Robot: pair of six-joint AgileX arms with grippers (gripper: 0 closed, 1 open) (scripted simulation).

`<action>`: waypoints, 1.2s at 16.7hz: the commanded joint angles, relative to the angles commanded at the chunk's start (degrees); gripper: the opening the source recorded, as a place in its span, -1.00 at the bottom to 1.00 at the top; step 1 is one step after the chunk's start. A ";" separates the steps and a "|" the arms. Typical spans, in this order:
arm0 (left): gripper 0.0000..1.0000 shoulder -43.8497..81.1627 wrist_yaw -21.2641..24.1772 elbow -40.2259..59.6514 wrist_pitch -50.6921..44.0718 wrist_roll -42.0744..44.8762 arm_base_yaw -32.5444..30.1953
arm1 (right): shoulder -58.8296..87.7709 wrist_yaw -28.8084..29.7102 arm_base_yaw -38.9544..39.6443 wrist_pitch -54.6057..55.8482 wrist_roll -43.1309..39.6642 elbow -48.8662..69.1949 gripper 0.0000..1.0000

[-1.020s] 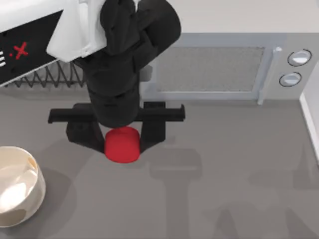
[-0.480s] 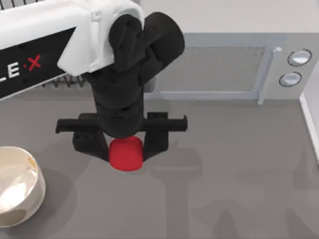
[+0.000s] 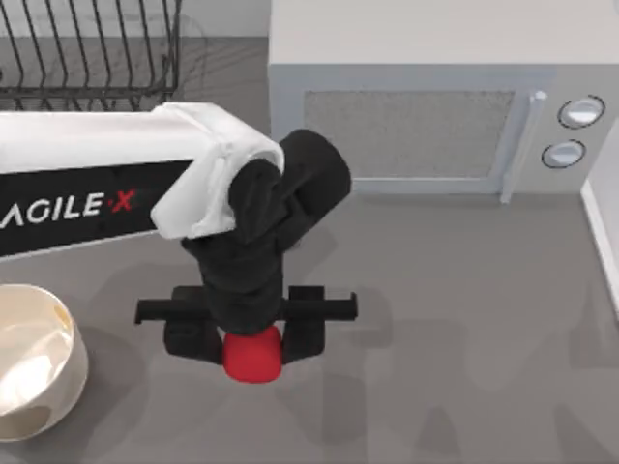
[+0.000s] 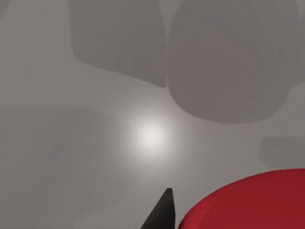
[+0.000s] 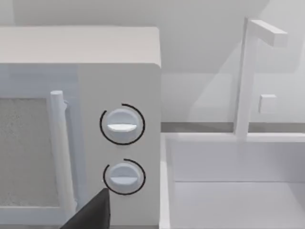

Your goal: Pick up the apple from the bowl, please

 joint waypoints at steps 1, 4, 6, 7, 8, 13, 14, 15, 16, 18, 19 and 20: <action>-1.00 0.12 0.00 -0.48 0.49 0.01 0.00 | 0.00 0.00 0.00 0.00 0.00 0.00 1.00; -1.00 0.12 0.00 -0.50 0.52 0.01 0.00 | 0.00 0.00 0.00 0.00 0.00 0.00 1.00; -0.70 0.12 0.00 -0.50 0.52 0.01 0.00 | 0.00 0.00 0.00 0.00 0.00 0.00 1.00; -0.55 0.12 0.00 -0.50 0.52 0.01 0.00 | 0.00 0.00 0.00 0.00 0.00 0.00 1.00; -0.40 0.12 0.00 -0.50 0.52 0.01 0.00 | 0.00 0.00 0.00 0.00 0.00 0.00 1.00; 0.36 0.12 0.00 -0.50 0.52 0.01 0.00 | 0.00 0.00 0.00 0.00 0.00 0.00 1.00; 0.51 0.12 0.00 -0.50 0.52 0.01 0.00 | 0.00 0.00 0.00 0.00 0.00 0.00 1.00; 0.66 0.12 0.00 -0.50 0.52 0.01 0.00 | 0.00 0.00 0.00 0.00 0.00 0.00 1.00; 0.81 0.12 0.00 -0.50 0.52 0.01 0.00 | 0.00 0.00 0.00 0.00 0.00 0.00 1.00; 1.00 0.12 0.00 -0.50 0.52 0.01 0.00 | 0.00 0.00 0.00 0.00 0.00 0.00 1.00; 1.00 0.12 0.00 -0.50 0.52 0.01 0.00 | 0.00 0.00 0.00 0.00 0.00 0.00 1.00; 1.00 0.12 0.00 -0.50 0.52 0.01 0.00 | 0.00 0.00 0.00 0.00 0.00 0.00 1.00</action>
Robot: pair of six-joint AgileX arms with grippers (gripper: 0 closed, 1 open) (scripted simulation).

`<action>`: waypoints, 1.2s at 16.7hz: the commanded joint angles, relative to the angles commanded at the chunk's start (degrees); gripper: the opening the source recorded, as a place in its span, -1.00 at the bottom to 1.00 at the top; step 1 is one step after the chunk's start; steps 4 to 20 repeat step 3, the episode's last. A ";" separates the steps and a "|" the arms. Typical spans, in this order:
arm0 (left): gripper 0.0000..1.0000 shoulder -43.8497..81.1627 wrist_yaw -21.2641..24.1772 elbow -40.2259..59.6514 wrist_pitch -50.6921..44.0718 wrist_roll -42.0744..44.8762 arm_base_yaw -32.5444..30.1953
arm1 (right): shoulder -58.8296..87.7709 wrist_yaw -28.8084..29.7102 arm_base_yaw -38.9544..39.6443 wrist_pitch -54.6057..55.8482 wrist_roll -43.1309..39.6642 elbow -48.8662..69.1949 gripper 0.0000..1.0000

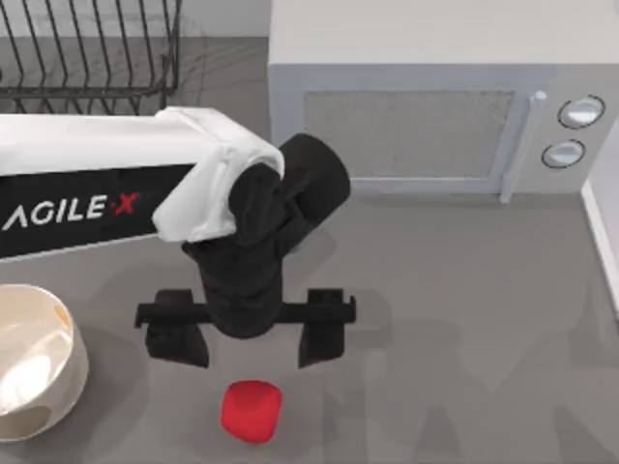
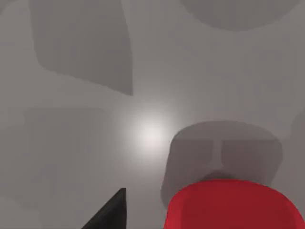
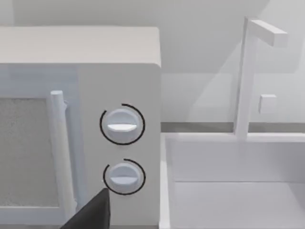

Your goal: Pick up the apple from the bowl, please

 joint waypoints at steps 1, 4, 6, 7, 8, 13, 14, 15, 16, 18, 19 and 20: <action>1.00 0.00 0.00 0.00 0.00 0.00 0.00 | 0.00 0.00 0.00 0.00 0.00 0.00 1.00; 1.00 0.00 0.00 0.00 0.00 0.00 0.00 | 0.00 0.00 0.00 0.00 0.00 0.00 1.00; 1.00 0.00 0.00 0.00 0.00 0.00 0.00 | 0.00 0.00 0.00 0.00 0.00 0.00 1.00; 1.00 0.00 0.00 0.00 0.00 0.00 0.00 | 0.00 0.00 0.00 0.00 0.00 0.00 1.00; 1.00 0.00 0.00 0.00 0.00 0.00 0.00 | 0.00 0.00 0.00 0.00 0.00 0.00 1.00; 1.00 0.00 0.00 0.00 0.00 0.00 0.00 | 0.00 0.00 0.00 0.00 0.00 0.00 1.00; 1.00 0.00 0.00 0.00 0.00 0.00 0.00 | 0.00 0.00 0.00 0.00 0.00 0.00 1.00; 1.00 0.00 0.00 0.00 0.00 0.00 0.00 | 0.00 0.00 0.00 0.00 0.00 0.00 1.00; 1.00 0.00 0.00 0.00 0.00 0.00 0.00 | 0.00 0.00 0.00 0.00 0.00 0.00 1.00; 1.00 0.00 0.00 0.00 0.00 0.00 0.00 | 0.00 0.00 0.00 0.00 0.00 0.00 1.00; 1.00 0.00 0.00 0.00 0.00 0.00 0.00 | 0.00 0.00 0.00 0.00 0.00 0.00 1.00; 1.00 0.00 0.00 0.00 0.00 0.00 0.00 | 0.00 0.00 0.00 0.00 0.00 0.00 1.00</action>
